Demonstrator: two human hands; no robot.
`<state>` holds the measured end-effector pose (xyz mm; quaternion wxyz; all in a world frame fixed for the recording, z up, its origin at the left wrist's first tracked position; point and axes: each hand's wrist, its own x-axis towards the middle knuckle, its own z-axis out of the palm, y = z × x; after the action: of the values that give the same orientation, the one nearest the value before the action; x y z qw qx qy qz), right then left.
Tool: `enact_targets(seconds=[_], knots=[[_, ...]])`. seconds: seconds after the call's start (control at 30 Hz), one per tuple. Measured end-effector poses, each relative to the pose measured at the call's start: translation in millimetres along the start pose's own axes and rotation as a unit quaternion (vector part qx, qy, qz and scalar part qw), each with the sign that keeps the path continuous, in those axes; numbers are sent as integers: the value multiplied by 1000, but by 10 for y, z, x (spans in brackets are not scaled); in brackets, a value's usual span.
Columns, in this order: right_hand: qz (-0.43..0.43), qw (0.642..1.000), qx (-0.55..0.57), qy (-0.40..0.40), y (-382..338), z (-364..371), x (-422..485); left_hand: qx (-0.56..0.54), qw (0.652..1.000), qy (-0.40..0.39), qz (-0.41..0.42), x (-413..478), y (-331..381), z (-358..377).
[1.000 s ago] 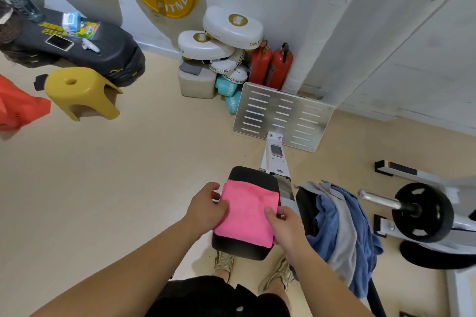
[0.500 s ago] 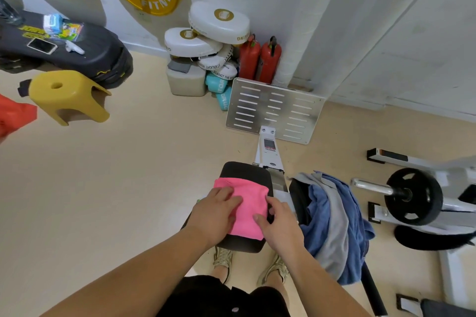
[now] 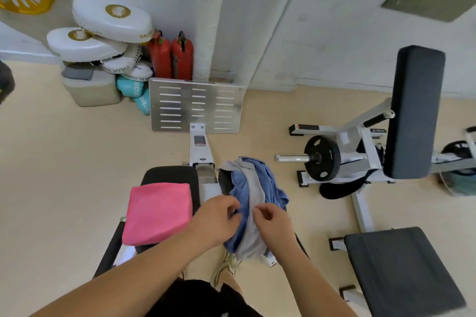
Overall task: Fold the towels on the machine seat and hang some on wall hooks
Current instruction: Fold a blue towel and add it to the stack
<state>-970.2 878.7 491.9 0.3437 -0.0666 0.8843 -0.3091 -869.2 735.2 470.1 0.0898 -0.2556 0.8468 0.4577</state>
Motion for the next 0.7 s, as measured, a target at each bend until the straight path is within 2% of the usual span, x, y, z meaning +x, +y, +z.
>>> enact_targets(seconds=[0.1,0.2,0.43,0.6,0.7], knots=[[17,998,49,34,221,-258,10,-16,999,-17,-32,192,116,243],[20,996,80,44,385,-396,42,-38,997,12,-63,387,225,458],[24,997,60,-53,602,-675,297,59,980,88,-166,650,461,805],[-23,996,21,-82,676,-724,643,19,974,126,-189,619,561,881],[-23,994,19,-106,657,-650,879,-11,969,138,-206,552,593,891]])
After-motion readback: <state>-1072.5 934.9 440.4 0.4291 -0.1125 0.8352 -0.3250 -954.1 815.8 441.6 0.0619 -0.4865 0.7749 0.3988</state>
